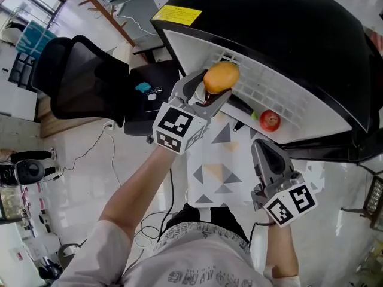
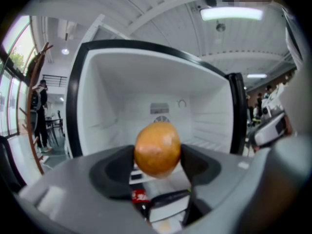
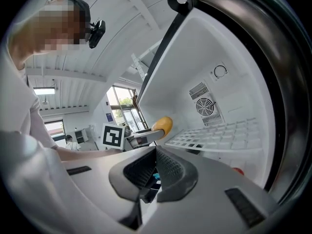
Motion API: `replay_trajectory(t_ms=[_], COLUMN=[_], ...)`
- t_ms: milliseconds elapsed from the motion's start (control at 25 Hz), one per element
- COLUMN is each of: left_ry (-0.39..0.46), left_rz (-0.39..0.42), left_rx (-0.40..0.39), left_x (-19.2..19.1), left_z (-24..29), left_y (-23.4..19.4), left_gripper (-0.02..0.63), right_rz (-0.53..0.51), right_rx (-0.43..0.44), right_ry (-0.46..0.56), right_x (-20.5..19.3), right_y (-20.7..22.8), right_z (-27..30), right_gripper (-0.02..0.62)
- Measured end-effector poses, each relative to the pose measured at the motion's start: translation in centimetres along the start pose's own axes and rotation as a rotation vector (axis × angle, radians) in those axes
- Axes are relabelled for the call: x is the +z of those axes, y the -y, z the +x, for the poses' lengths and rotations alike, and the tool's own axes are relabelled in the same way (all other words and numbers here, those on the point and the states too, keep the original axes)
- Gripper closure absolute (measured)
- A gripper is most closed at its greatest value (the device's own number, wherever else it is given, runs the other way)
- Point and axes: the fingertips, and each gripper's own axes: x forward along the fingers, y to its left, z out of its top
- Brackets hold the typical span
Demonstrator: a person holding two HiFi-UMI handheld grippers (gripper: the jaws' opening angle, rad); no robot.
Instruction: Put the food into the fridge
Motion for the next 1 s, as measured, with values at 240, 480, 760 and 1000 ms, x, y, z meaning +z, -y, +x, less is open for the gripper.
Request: replay_trajectory(t_ms=[240, 480, 760, 1000], left_ry=[-0.010, -0.034, -0.067, -0.102], left_rz=[0.005, 0.010, 0.015, 0.016], left_rx=[0.007, 0.015, 0.035, 0.059], left_x=[-0.7, -1.5, -2.5, -3.6], left_z=[1.6, 3.0, 4.0, 4.7], left_y=[-0.6, -0.9, -1.0, -1.4], left_gripper=[0.304, 0.304, 0.304, 0.304], right_rz=[-0.017, -0.004, 0.009, 0.021], right_rx=[-0.012, -0.015, -0.017, -0.016], right_ry=[-0.012, -0.019, -0.024, -0.030], right_x=[-0.1, -0.4, -1.1, -1.8], right_y=[0.8, 1.3, 1.7, 1.8], right_z=[0.0, 0.1, 0.1, 0.0], right_gripper=[0.594, 0.594, 0.594, 0.594])
